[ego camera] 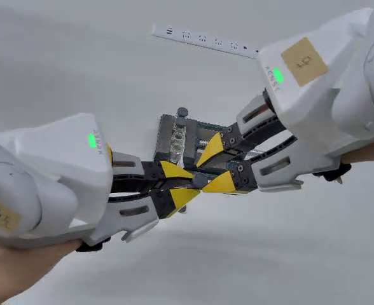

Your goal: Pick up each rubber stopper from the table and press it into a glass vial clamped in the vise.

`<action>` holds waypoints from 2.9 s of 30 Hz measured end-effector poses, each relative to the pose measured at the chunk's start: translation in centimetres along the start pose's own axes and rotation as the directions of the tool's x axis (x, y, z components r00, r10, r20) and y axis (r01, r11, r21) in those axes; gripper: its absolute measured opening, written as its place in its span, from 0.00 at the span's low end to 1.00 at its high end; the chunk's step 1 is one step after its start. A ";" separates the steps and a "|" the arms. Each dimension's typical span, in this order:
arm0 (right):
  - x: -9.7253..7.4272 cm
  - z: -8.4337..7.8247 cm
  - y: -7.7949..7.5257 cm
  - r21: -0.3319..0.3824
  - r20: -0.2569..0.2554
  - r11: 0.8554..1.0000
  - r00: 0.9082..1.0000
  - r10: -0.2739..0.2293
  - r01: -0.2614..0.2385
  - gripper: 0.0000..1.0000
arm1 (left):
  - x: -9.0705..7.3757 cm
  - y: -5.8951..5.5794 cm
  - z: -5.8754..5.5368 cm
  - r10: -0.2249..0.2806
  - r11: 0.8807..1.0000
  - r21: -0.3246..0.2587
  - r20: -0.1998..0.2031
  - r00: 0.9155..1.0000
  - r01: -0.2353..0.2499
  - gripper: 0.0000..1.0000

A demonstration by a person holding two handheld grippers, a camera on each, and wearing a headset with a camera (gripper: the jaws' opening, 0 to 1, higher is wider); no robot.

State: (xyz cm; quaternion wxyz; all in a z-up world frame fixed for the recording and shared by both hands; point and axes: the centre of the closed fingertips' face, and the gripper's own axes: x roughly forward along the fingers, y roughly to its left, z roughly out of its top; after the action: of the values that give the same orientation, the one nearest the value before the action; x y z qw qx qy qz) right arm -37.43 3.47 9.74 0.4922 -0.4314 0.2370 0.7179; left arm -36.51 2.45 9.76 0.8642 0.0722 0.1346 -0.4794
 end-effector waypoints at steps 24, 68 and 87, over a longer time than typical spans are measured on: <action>-0.2 0.1 0.5 -0.031 -0.039 0.998 0.998 0.056 -0.057 0.07 | -0.1 -0.3 0.1 -0.022 0.999 0.023 0.004 1.000 0.022 0.02; 1.5 -2.4 -8.0 -0.060 -0.121 0.998 0.992 0.028 -0.035 0.05 | -2.7 4.6 -5.5 0.266 0.943 -0.173 -0.118 0.957 -0.284 0.99; 4.9 -4.9 -10.0 -0.263 -0.238 0.953 0.967 0.088 -0.151 0.04 | -3.1 4.4 -5.8 0.281 0.931 -0.212 -0.105 0.954 -0.297 0.97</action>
State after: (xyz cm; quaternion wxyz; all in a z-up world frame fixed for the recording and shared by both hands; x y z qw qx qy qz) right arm -27.17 6.22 3.92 0.3519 -0.5592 0.2131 0.7197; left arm -35.30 8.76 5.18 0.9225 0.0101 0.2073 -0.3256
